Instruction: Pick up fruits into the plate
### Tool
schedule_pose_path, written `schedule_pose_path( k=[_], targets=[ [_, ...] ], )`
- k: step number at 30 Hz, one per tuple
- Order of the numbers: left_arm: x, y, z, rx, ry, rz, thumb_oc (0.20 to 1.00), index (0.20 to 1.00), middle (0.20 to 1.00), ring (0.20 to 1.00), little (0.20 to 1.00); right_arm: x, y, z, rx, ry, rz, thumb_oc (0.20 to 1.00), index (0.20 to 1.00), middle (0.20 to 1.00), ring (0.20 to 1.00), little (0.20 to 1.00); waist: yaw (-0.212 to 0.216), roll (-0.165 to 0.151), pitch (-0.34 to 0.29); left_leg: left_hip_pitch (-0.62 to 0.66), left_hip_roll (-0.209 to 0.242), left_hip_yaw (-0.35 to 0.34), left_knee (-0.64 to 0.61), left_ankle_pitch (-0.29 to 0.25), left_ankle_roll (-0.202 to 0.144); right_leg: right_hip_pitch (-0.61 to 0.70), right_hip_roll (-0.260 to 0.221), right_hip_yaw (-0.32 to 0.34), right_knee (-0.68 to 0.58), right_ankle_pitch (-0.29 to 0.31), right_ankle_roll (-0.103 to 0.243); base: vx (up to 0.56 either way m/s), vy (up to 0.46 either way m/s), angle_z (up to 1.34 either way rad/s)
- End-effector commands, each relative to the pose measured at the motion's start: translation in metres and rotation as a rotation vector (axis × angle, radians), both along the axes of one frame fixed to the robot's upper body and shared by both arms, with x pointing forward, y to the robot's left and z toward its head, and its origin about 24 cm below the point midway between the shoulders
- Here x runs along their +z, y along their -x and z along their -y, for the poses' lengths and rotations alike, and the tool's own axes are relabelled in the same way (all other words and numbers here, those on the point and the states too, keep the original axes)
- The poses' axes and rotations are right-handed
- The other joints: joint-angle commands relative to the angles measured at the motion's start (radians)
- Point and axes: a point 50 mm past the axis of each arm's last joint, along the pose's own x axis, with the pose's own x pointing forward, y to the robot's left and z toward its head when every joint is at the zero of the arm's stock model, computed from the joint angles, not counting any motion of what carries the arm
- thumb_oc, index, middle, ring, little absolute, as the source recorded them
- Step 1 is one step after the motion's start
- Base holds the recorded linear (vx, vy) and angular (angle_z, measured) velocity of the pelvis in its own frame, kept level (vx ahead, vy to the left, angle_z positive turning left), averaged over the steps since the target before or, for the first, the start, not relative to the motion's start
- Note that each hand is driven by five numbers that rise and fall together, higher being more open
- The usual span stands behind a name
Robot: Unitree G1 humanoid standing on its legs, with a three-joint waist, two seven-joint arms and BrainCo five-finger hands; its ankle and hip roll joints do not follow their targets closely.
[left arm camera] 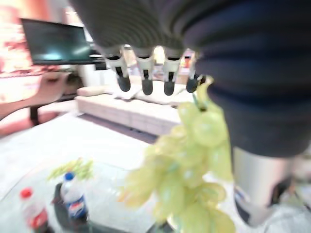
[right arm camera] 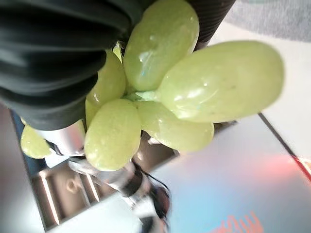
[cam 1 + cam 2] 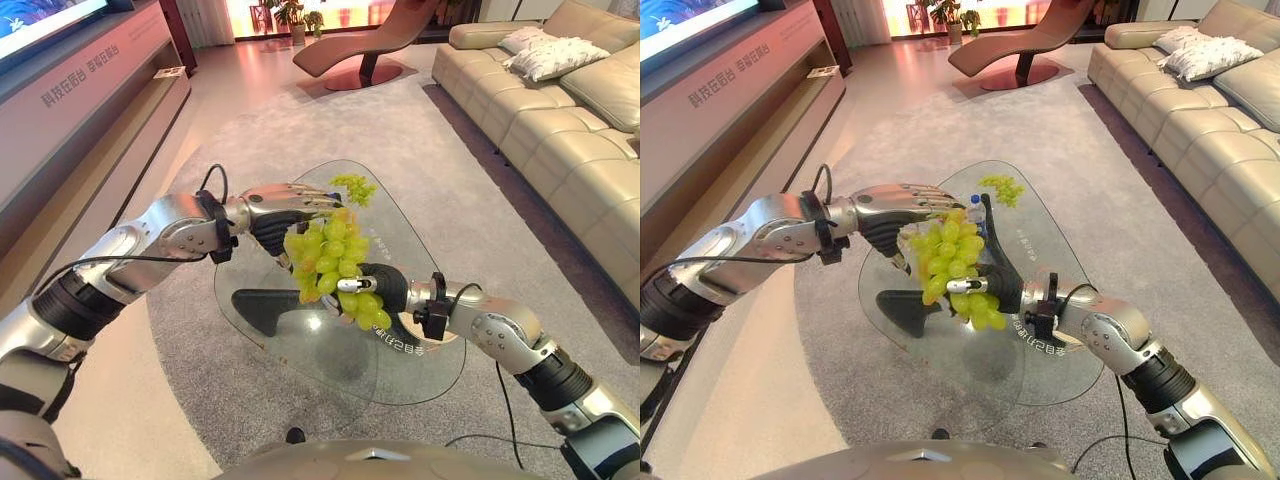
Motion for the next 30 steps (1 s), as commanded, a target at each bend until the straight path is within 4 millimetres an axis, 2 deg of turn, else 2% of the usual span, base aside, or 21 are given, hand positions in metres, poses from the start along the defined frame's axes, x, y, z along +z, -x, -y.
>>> schedule_pose_path(
  k=[1, 7, 14, 16, 17, 18, 20, 23, 24, 25, 27, 28, 29, 30],
  targets=[
    [0.02, -0.013, -0.028, 0.13, 0.134, 0.064, 1.0, 1.0, 1.0, 1.0, 1.0, 0.035, -0.017, 0.009, -0.109, -0.188, 0.173, 0.2, 0.2, 0.2, 0.2, 0.2, 0.038, -0.05, 0.008, 0.098, -0.019, 0.074, 0.018, -0.151, 0.0, 0.025, -0.038, 0.011, 0.005, -0.03, 0.056, 0.0, 0.0, 0.0],
    [-0.001, -0.014, -0.055, 0.262, 0.221, -0.006, 1.0, 1.0, 1.0, 1.0, 1.0, 0.023, -0.022, 0.033, -0.251, -0.199, 0.158, 0.2, 0.2, 0.2, 0.2, 0.2, 0.045, -0.048, 0.012, 0.102, -0.016, 0.072, 0.019, -0.152, 0.001, 0.029, -0.04, 0.005, 0.005, -0.03, 0.056, 0.01, 0.001, 0.0],
    [-0.047, -0.004, -0.091, 0.47, 0.346, -0.147, 1.0, 1.0, 1.0, 1.0, 1.0, 0.003, -0.022, 0.068, -0.45, -0.214, 0.124, 0.2, 0.2, 0.2, 0.2, 0.2, 0.05, -0.044, 0.026, 0.105, -0.011, 0.072, 0.022, -0.153, 0.0, 0.031, -0.042, 0.002, 0.005, -0.03, 0.055, 0.02, -0.001, 0.0],
    [-0.07, 0.003, -0.104, 0.568, 0.398, -0.219, 1.0, 1.0, 1.0, 1.0, 1.0, -0.007, -0.021, 0.082, -0.544, -0.199, 0.115, 0.2, 0.2, 0.2, 0.2, 0.2, 0.05, -0.043, 0.036, 0.105, -0.009, 0.071, 0.022, -0.154, 0.0, 0.029, -0.043, 0.002, 0.005, -0.03, 0.055, 0.02, -0.001, 0.0],
    [-0.072, 0.004, -0.106, 0.581, 0.407, -0.226, 1.0, 1.0, 1.0, 1.0, 1.0, -0.007, -0.021, 0.083, -0.554, -0.194, 0.116, 0.2, 0.2, 0.2, 0.2, 0.2, 0.049, -0.043, 0.037, 0.105, -0.009, 0.071, 0.022, -0.154, 0.0, 0.029, -0.043, 0.002, 0.005, -0.029, 0.055, 0.04, -0.015, 0.0],
    [-0.087, 0.009, -0.113, 0.65, 0.454, -0.278, 1.0, 1.0, 1.0, 1.0, 1.0, -0.014, -0.02, 0.092, -0.623, -0.15, 0.123, 0.2, 0.2, 0.2, 0.2, 0.2, 0.048, -0.044, 0.044, 0.104, -0.008, 0.072, 0.023, -0.154, 0.0, 0.028, -0.043, 0.003, 0.005, -0.029, 0.055, 0.03, -0.018, 0.0],
    [-0.098, 0.013, -0.119, 0.712, 0.498, -0.315, 1.0, 1.0, 1.0, 1.0, 1.0, -0.018, -0.02, 0.099, -0.67, -0.11, 0.133, 0.2, 0.2, 0.2, 0.2, 0.2, 0.046, -0.044, 0.052, 0.102, -0.006, 0.073, 0.025, -0.154, -0.001, 0.025, -0.043, 0.005, 0.005, -0.029, 0.055, 0.02, -0.012, 0.01],
    [-0.143, 0.028, -0.136, 0.927, 0.634, -0.44, 1.0, 1.0, 1.0, 1.0, 1.0, -0.022, -0.022, 0.122, -0.813, 0.007, 0.199, 0.2, 0.2, 0.2, 0.2, 0.2, 0.041, -0.043, 0.099, 0.065, -0.001, 0.071, 0.046, -0.155, -0.004, -0.011, -0.043, 0.012, 0.019, -0.026, 0.051, -0.1, -0.052, -0.01],
    [-0.147, 0.028, -0.137, 0.944, 0.643, -0.455, 1.0, 1.0, 1.0, 1.0, 1.0, -0.022, -0.023, 0.124, -0.823, 0.014, 0.21, 0.2, 0.2, 0.2, 0.2, 0.2, 0.041, -0.042, 0.103, 0.061, -0.001, 0.07, 0.047, -0.156, -0.004, -0.015, -0.042, 0.013, 0.02, -0.026, 0.051, -0.09, -0.049, -0.01],
    [-0.169, 0.036, -0.137, 1.013, 0.649, -0.52, 1.0, 1.0, 1.0, 1.0, 1.0, -0.02, -0.025, 0.13, -0.865, 0.035, 0.237, 0.2, 0.2, 0.2, 0.2, 0.2, 0.038, -0.04, 0.122, 0.046, -0.001, 0.065, 0.052, -0.154, -0.004, -0.032, -0.04, 0.017, 0.025, -0.025, 0.049, -0.12, -0.047, 0.01],
    [-0.2, 0.045, -0.132, 1.093, 0.603, -0.579, 1.0, 1.0, 1.0, 1.0, 1.0, -0.014, -0.034, 0.138, -0.938, 0.116, 0.3, 0.2, 0.2, 0.2, 0.2, 0.2, 0.032, -0.037, 0.163, 0.005, 0.0, 0.062, 0.065, -0.15, -0.005, -0.076, -0.039, 0.03, 0.043, -0.024, 0.047, -0.25, -0.071, 0.02],
    [-0.212, 0.044, -0.127, 1.13, 0.601, -0.595, 1.0, 1.0, 1.0, 1.0, 1.0, -0.009, -0.042, 0.139, -0.966, 0.153, 0.334, 0.2, 0.2, 0.2, 0.2, 0.2, 0.029, -0.036, 0.189, -0.017, 0.001, 0.059, 0.07, -0.146, -0.005, -0.101, -0.037, 0.035, 0.053, -0.023, 0.045, -0.23, -0.059, 0.02],
    [-0.214, 0.044, -0.126, 1.138, 0.603, -0.599, 1.0, 1.0, 1.0, 1.0, 1.0, -0.008, -0.043, 0.14, -0.97, 0.157, 0.34, 0.2, 0.2, 0.2, 0.2, 0.2, 0.029, -0.034, 0.192, -0.021, 0.001, 0.059, 0.072, -0.145, -0.005, -0.106, -0.037, 0.036, 0.056, -0.024, 0.045, -0.24, -0.072, 0.03],
    [-0.228, 0.044, -0.123, 1.217, 0.627, -0.629, 1.0, 1.0, 1.0, 1.0, 1.0, -0.001, -0.054, 0.144, -1.014, 0.206, 0.374, 0.2, 0.2, 0.2, 0.2, 0.2, 0.024, -0.033, 0.231, -0.05, 0.0, 0.056, 0.082, -0.141, -0.004, -0.137, -0.034, 0.044, 0.072, -0.024, 0.042, -0.21, -0.076, 0.0]
  ],
)
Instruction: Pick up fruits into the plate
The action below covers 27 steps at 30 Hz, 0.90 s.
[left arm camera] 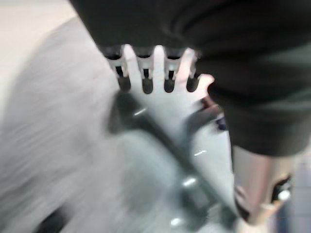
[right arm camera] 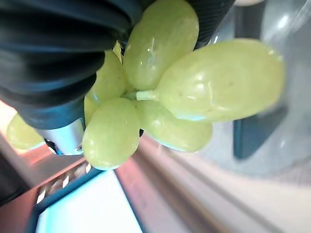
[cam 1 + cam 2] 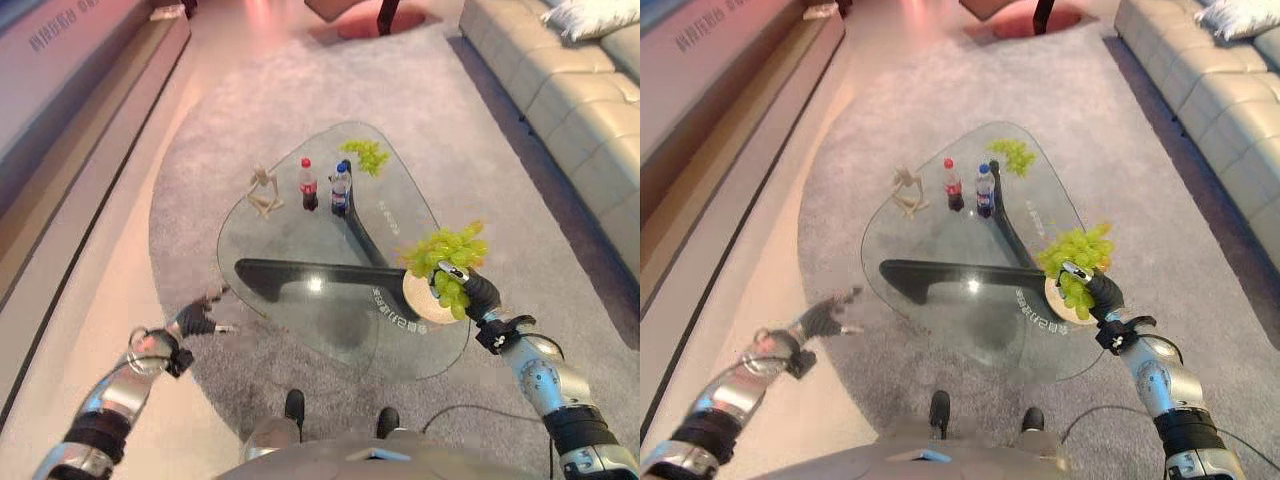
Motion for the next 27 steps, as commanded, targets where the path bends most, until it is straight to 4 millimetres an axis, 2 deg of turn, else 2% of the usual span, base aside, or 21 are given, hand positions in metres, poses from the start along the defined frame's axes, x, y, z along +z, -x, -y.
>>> schedule_pose_path(
  k=[1, 2, 5, 8, 10, 14, 18, 27],
  targets=[
    [0.003, -0.031, 0.001, 0.158, 0.019, 0.087, 1.0, 1.0, 1.0, 1.0, 1.0, 0.075, -0.053, 0.008, -0.083, 0.157, 0.325, 0.2, 0.2, 0.2, 0.2, 0.2, 0.006, -0.024, 0.126, 0.027, -0.001, 0.06, 0.084, -0.168, -0.009, -0.059, -0.034, 0.053, 0.081, -0.031, 0.038, -0.21, -0.078, -0.01],
    [0.002, -0.032, 0.002, 0.167, 0.024, 0.086, 1.0, 1.0, 1.0, 1.0, 1.0, 0.076, -0.055, 0.008, -0.086, 0.163, 0.328, 0.2, 0.2, 0.2, 0.2, 0.2, 0.005, -0.023, 0.131, 0.022, -0.001, 0.06, 0.087, -0.169, -0.009, -0.063, -0.033, 0.054, 0.083, -0.031, 0.038, -0.16, -0.098, -0.03],
    [-0.013, -0.03, 0.007, 0.286, 0.059, 0.041, 1.0, 1.0, 1.0, 1.0, 1.0, 0.091, -0.071, 0.021, -0.181, 0.231, 0.351, 0.2, 0.2, 0.2, 0.2, 0.2, -0.001, -0.018, 0.209, -0.044, -0.002, 0.048, 0.11, -0.158, -0.008, -0.125, -0.023, 0.06, 0.108, -0.028, 0.028, -0.2, -0.137, -0.03],
    [-0.018, -0.03, 0.012, 0.294, 0.04, 0.013, 1.0, 1.0, 1.0, 1.0, 1.0, 0.116, -0.085, 0.04, -0.287, 0.337, 0.37, 0.2, 0.2, 0.2, 0.2, 0.2, -0.002, -0.004, 0.277, -0.118, -0.005, 0.026, 0.133, -0.139, -0.01, -0.204, -0.015, 0.06, 0.144, -0.023, 0.02, -0.18, -0.14, -0.03],
    [-0.016, -0.035, 0.013, 0.279, 0.026, 0.021, 1.0, 1.0, 1.0, 1.0, 1.0, 0.133, -0.092, 0.046, -0.332, 0.406, 0.384, 0.2, 0.2, 0.2, 0.2, 0.2, -0.007, 0.005, 0.313, -0.171, -0.009, 0.018, 0.155, -0.129, -0.008, -0.271, -0.013, 0.06, 0.179, -0.022, 0.016, -0.18, -0.08, -0.05],
    [-0.017, -0.038, 0.027, 0.218, 0.026, 0.027, 1.0, 1.0, 1.0, 1.0, 1.0, 0.165, -0.105, 0.06, -0.415, 0.643, 0.366, 0.2, 0.2, 0.2, 0.2, 0.2, -0.013, 0.036, 0.315, -0.297, -0.028, 0.007, 0.193, -0.118, -0.005, -0.415, -0.014, 0.069, 0.236, -0.022, 0.005, -0.1, 0.009, -0.14],
    [-0.013, -0.043, 0.035, 0.192, 0.047, 0.045, 1.0, 1.0, 1.0, 1.0, 1.0, 0.183, -0.112, 0.066, -0.461, 0.774, 0.34, 0.2, 0.2, 0.2, 0.2, 0.2, -0.01, 0.057, 0.315, -0.356, -0.04, 0.007, 0.208, -0.114, 0.0, -0.491, -0.014, 0.077, 0.272, -0.028, 0.0, -0.04, 0.035, -0.23],
    [0.003, -0.058, 0.037, 0.163, 0.078, 0.1, 1.0, 1.0, 1.0, 1.0, 1.0, 0.201, -0.122, 0.067, -0.544, 0.971, 0.25, 0.2, 0.2, 0.2, 0.2, 0.2, -0.002, 0.086, 0.315, -0.459, -0.057, 0.021, 0.248, -0.119, 0.011, -0.613, -0.012, 0.099, 0.33, -0.043, -0.003, -0.04, 0.002, -0.05]
  ],
)
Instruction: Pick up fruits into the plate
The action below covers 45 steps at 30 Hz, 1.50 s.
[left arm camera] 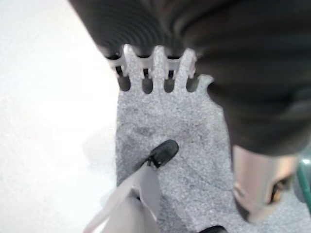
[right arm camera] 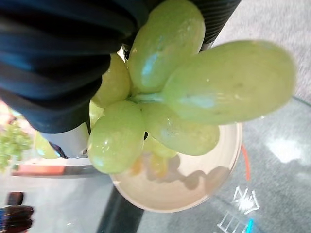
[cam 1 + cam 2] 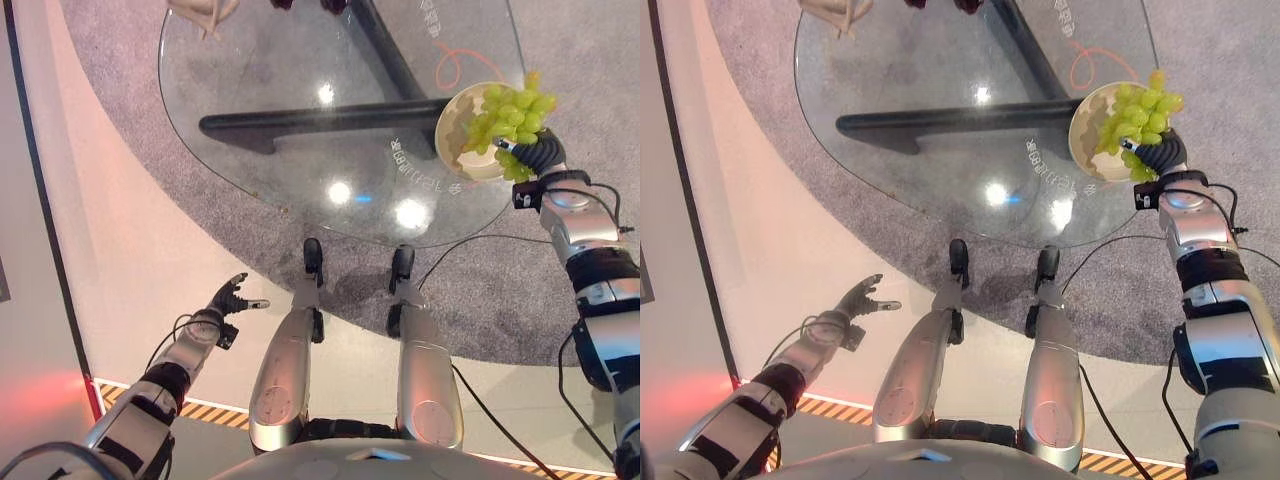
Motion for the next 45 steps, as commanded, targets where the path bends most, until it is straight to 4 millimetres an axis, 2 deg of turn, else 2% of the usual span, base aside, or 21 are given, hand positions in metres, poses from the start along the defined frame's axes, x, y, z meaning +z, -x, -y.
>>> schedule_pose_path(
  k=[1, 10, 11, 12, 13, 24, 39, 45],
  targets=[
    [-0.002, 0.004, -0.004, 0.012, 0.01, -0.016, 1.0, 1.0, 1.0, 1.0, 1.0, 0.026, 0.006, 0.02, -0.101, 0.155, 0.014, 0.2, 0.2, 0.2, 0.2, 0.2, -0.007, 0.0, -0.027, -0.055, -0.038, -0.035, 0.2, -0.19, 0.017, -0.013, 0.022, -0.009, -0.021, 0.012, 0.003, -0.04, -0.014, -0.08],
    [0.006, -0.004, 0.002, -0.021, 0.031, 0.015, 1.0, 1.0, 1.0, 1.0, 1.0, 0.034, 0.001, 0.027, -0.233, 0.326, -0.077, 0.2, 0.2, 0.2, 0.2, 0.2, 0.014, 0.028, -0.027, -0.097, -0.051, -0.029, 0.208, -0.188, 0.02, -0.059, 0.015, -0.015, -0.01, 0.011, 0.006, -0.03, 0.012, 0.0],
    [0.006, -0.004, 0.003, -0.021, 0.034, 0.016, 1.0, 1.0, 1.0, 1.0, 1.0, 0.035, 0.001, 0.026, -0.244, 0.34, -0.083, 0.313, 0.313, 0.313, 0.313, 0.313, 0.015, 0.029, -0.027, -0.1, -0.051, -0.027, 0.207, -0.187, 0.02, -0.063, 0.015, -0.015, -0.01, 0.012, 0.006, -0.05, 0.032, 0.01],
    [0.007, -0.005, 0.003, -0.021, 0.034, 0.019, 1.0, 1.0, 1.0, 1.0, 1.0, 0.036, 0.0, 0.025, -0.257, 0.356, -0.087, 0.58, 0.58, 0.58, 0.58, 0.58, 0.017, 0.029, -0.027, -0.105, -0.052, -0.026, 0.206, -0.185, 0.021, -0.069, 0.014, -0.016, -0.011, 0.014, 0.006, -0.04, 0.025, 0.0],
    [0.007, -0.005, 0.003, -0.023, 0.033, 0.02, 1.0, 1.0, 1.0, 1.0, 1.0, 0.036, -0.001, 0.025, -0.273, 0.38, -0.094, 1.0, 1.0, 1.0, 1.0, 1.0, 0.018, 0.028, -0.027, -0.108, -0.053, -0.025, 0.206, -0.183, 0.021, -0.072, 0.015, -0.016, -0.012, 0.016, 0.006, -0.03, 0.02, 0.0],
    [0.012, -0.01, 0.009, -0.03, 0.046, 0.041, 1.0, 1.0, 1.0, 1.0, 1.0, 0.039, -0.002, 0.021, -0.416, 0.496, -0.081, 1.0, 1.0, 1.0, 1.0, 1.0, 0.033, 0.025, -0.027, -0.12, -0.06, -0.023, 0.198, -0.181, 0.032, -0.086, 0.014, -0.021, -0.014, 0.022, 0.011, 0.0, 0.0, 0.0],
    [0.006, -0.004, 0.01, -0.013, 0.054, 0.029, 1.0, 1.0, 1.0, 1.0, 1.0, 0.04, 0.001, 0.017, -0.449, 0.485, -0.007, 1.0, 1.0, 1.0, 1.0, 1.0, 0.026, 0.002, -0.027, -0.09, -0.059, -0.013, 0.192, -0.19, 0.036, -0.055, 0.021, -0.024, -0.028, 0.026, 0.011, 0.0, 0.011, 0.0],
    [-0.001, 0.003, 0.007, 0.022, 0.069, 0.003, 1.0, 1.0, 1.0, 1.0, 1.0, 0.026, 0.004, 0.011, -0.427, 0.446, 0.03, 1.0, 1.0, 1.0, 1.0, 1.0, 0.013, -0.02, -0.027, -0.035, -0.051, -0.002, 0.186, -0.202, 0.034, -0.003, 0.024, -0.018, -0.037, 0.021, 0.009, 0.01, 0.049, 0.0]
  ],
)
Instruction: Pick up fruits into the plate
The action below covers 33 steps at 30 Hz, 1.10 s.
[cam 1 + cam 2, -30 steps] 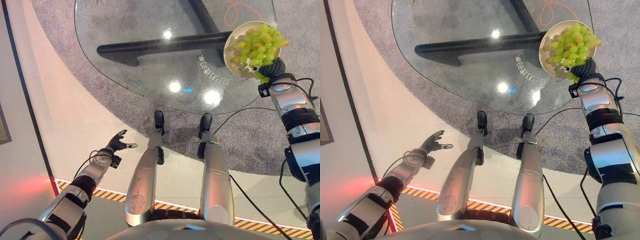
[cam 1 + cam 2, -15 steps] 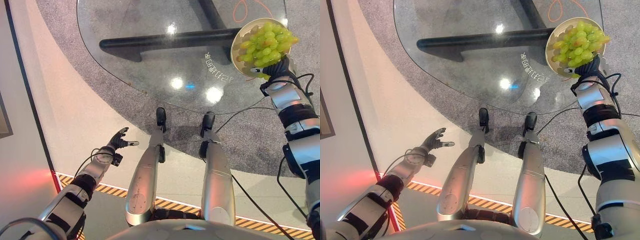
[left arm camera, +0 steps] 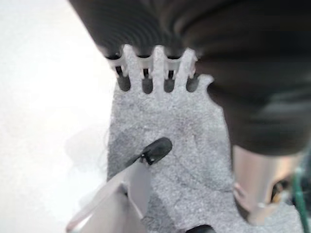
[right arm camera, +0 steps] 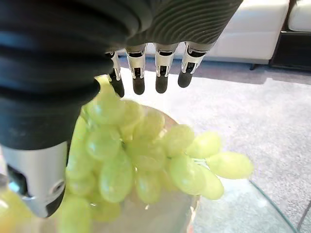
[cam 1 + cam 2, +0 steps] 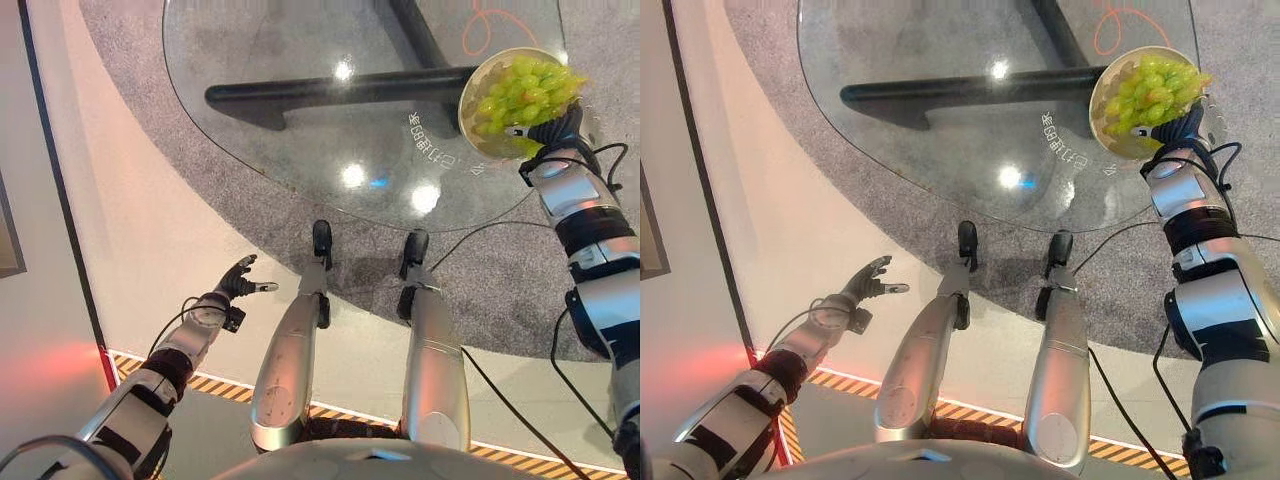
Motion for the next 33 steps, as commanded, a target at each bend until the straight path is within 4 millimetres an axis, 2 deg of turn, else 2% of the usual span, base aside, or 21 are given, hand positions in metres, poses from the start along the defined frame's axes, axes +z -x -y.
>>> schedule_pose_path(
  k=[1, 3, 8, 11, 15, 16, 17, 18, 19, 20, 21, 22, 23, 24, 25, 28, 33],
  targets=[
    [-0.017, 0.017, -0.009, 0.063, 0.007, -0.071, 1.0, 1.0, 1.0, 1.0, 1.0, 0.002, 0.009, 0.01, -0.03, 0.024, 0.071, 1.0, 1.0, 1.0, 1.0, 1.0, -0.023, -0.036, -0.026, 0.049, -0.035, 0.0, 0.138, -0.21, 0.015, 0.107, 0.043, -0.031, -0.131, 0.041, 0.024, 0.03, 0.039, 0.0],
    [-0.017, 0.017, -0.011, 0.07, 0.008, -0.075, 1.0, 1.0, 1.0, 1.0, 1.0, -0.002, 0.011, 0.011, -0.024, 0.005, 0.079, 1.0, 1.0, 1.0, 1.0, 1.0, -0.026, -0.044, -0.026, 0.064, -0.031, 0.003, 0.133, -0.209, 0.014, 0.124, 0.043, -0.031, -0.139, 0.046, 0.024, 0.01, 0.015, -0.01],
    [-0.025, 0.026, -0.02, 0.106, 0.012, -0.112, 1.0, 1.0, 1.0, 1.0, 1.0, -0.029, 0.023, 0.016, -0.008, -0.075, 0.077, 1.0, 1.0, 1.0, 1.0, 1.0, -0.037, -0.075, -0.026, 0.178, -0.014, 0.02, 0.109, -0.224, 0.007, 0.242, 0.044, -0.035, -0.175, 0.041, 0.026, 0.04, 0.037, -0.02],
    [-0.03, 0.031, -0.023, 0.127, 0.021, -0.129, 1.0, 1.0, 1.0, 1.0, 1.0, -0.048, 0.031, 0.017, -0.001, -0.142, 0.084, 1.0, 1.0, 1.0, 1.0, 1.0, -0.043, -0.09, -0.026, 0.241, -0.007, 0.028, 0.099, -0.231, 0.004, 0.31, 0.042, -0.038, -0.197, 0.042, 0.027, 0.05, 0.035, 0.06],
    [-0.04, 0.045, -0.027, 0.16, 0.039, -0.171, 1.0, 1.0, 1.0, 1.0, 1.0, -0.085, 0.047, 0.015, 0.021, -0.239, 0.06, 1.0, 1.0, 1.0, 1.0, 1.0, -0.048, -0.11, -0.074, 0.31, 0.002, 0.041, 0.078, -0.242, -0.002, 0.392, 0.034, -0.041, -0.235, 0.043, 0.03, 0.08, 0.039, 0.02],
    [-0.041, 0.046, -0.027, 0.163, 0.041, -0.175, 1.0, 1.0, 1.0, 1.0, 1.0, -0.089, 0.048, 0.015, 0.024, -0.251, 0.06, 1.0, 1.0, 1.0, 1.0, 1.0, -0.048, -0.111, -0.078, 0.315, 0.002, 0.042, 0.075, -0.243, -0.002, 0.399, 0.033, -0.041, -0.239, 0.043, 0.03, 0.12, 0.035, 0.0],
    [-0.047, 0.054, -0.03, 0.182, 0.055, -0.203, 1.0, 1.0, 1.0, 1.0, 1.0, -0.108, 0.057, 0.01, 0.056, -0.316, 0.047, 1.0, 1.0, 1.0, 1.0, 1.0, -0.05, -0.121, -0.107, 0.344, 0.005, 0.045, 0.063, -0.248, -0.003, 0.434, 0.03, -0.04, -0.255, 0.041, 0.034, 0.09, 0.022, 0.02],
    [-0.048, 0.056, -0.03, 0.185, 0.056, -0.206, 1.0, 1.0, 1.0, 1.0, 1.0, -0.111, 0.059, 0.009, 0.059, -0.321, 0.043, 1.0, 1.0, 1.0, 1.0, 1.0, -0.05, -0.123, -0.111, 0.349, 0.005, 0.046, 0.06, -0.248, -0.003, 0.44, 0.03, -0.04, -0.258, 0.042, 0.035, 0.14, 0.025, 0.02],
    [-0.053, 0.063, -0.031, 0.2, 0.067, -0.229, 1.0, 1.0, 1.0, 1.0, 1.0, -0.127, 0.068, 0.005, 0.095, -0.372, 0.028, 1.0, 1.0, 1.0, 1.0, 1.0, -0.052, -0.13, -0.133, 0.371, 0.007, 0.049, 0.05, -0.251, -0.004, 0.466, 0.027, -0.041, -0.27, 0.041, 0.039, 0.17, 0.021, 0.03],
    [-0.061, 0.075, -0.031, 0.218, 0.08, -0.267, 1.0, 1.0, 1.0, 1.0, 1.0, -0.153, 0.083, -0.002, 0.146, -0.46, -0.012, 1.0, 1.0, 1.0, 1.0, 1.0, -0.055, -0.141, -0.167, 0.4, 0.008, 0.051, 0.042, -0.255, -0.003, 0.496, 0.023, -0.039, -0.278, 0.039, 0.043, 0.17, 0.021, 0.03],
    [-0.062, 0.076, -0.031, 0.219, 0.082, -0.272, 1.0, 1.0, 1.0, 1.0, 1.0, -0.157, 0.086, -0.003, 0.15, -0.471, -0.018, 1.0, 1.0, 1.0, 1.0, 1.0, -0.054, -0.142, -0.171, 0.404, 0.008, 0.051, 0.04, -0.255, -0.003, 0.5, 0.023, -0.039, -0.279, 0.039, 0.044, 0.15, 0.016, 0.08],
    [-0.066, 0.083, -0.031, 0.227, 0.086, -0.291, 1.0, 1.0, 1.0, 1.0, 1.0, -0.168, 0.094, -0.005, 0.163, -0.511, -0.038, 1.0, 1.0, 1.0, 1.0, 1.0, -0.054, -0.147, -0.189, 0.417, 0.009, 0.052, 0.036, -0.257, -0.002, 0.515, 0.023, -0.04, -0.284, 0.039, 0.045, 0.17, 0.013, 0.11],
    [-0.074, 0.096, -0.032, 0.249, 0.096, -0.331, 1.0, 1.0, 1.0, 1.0, 1.0, -0.196, 0.109, -0.015, 0.191, -0.618, -0.104, 1.0, 1.0, 1.0, 1.0, 1.0, -0.058, -0.157, -0.226, 0.446, 0.01, 0.055, 0.031, -0.262, 0.0, 0.546, 0.022, -0.042, -0.29, 0.036, 0.047, 0.21, 0.019, 0.11],
    [-0.079, 0.103, -0.031, 0.251, 0.104, -0.354, 1.0, 1.0, 1.0, 1.0, 1.0, -0.213, 0.119, -0.021, 0.188, -0.694, -0.137, 1.0, 1.0, 1.0, 1.0, 1.0, -0.058, -0.161, -0.245, 0.46, 0.01, 0.055, 0.028, -0.265, 0.001, 0.562, 0.021, -0.043, -0.293, 0.033, 0.048, 0.16, 0.017, 0.08],
    [-0.079, 0.103, -0.031, 0.251, 0.104, -0.354, 1.0, 1.0, 1.0, 1.0, 1.0, -0.214, 0.119, -0.021, 0.188, -0.695, -0.138, 1.0, 1.0, 1.0, 1.0, 1.0, -0.058, -0.161, -0.246, 0.46, 0.01, 0.055, 0.028, -0.265, 0.001, 0.563, 0.021, -0.043, -0.293, 0.033, 0.048, 0.14, 0.017, 0.13],
    [-0.096, 0.134, -0.03, 0.319, 0.159, -0.462, 1.0, 1.0, 1.0, 1.0, 1.0, -0.281, 0.167, -0.048, 0.132, -0.94, -0.331, 1.0, 1.0, 1.0, 1.0, 1.0, -0.053, -0.167, -0.324, 0.518, 0.01, 0.055, 0.011, -0.275, 0.008, 0.622, 0.023, -0.049, -0.305, 0.023, 0.049, 0.21, 0.032, 0.13],
    [-0.114, 0.171, -0.024, 0.366, 0.177, -0.609, 1.0, 1.0, 1.0, 1.0, 1.0, -0.338, 0.229, -0.071, 0.007, -1.163, -0.558, 1.0, 1.0, 1.0, 1.0, 1.0, -0.044, -0.162, -0.385, 0.589, 0.008, 0.054, -0.025, -0.283, 0.014, 0.696, 0.027, -0.056, -0.339, 0.018, 0.048, 0.14, 0.035, 0.0]
  ],
)
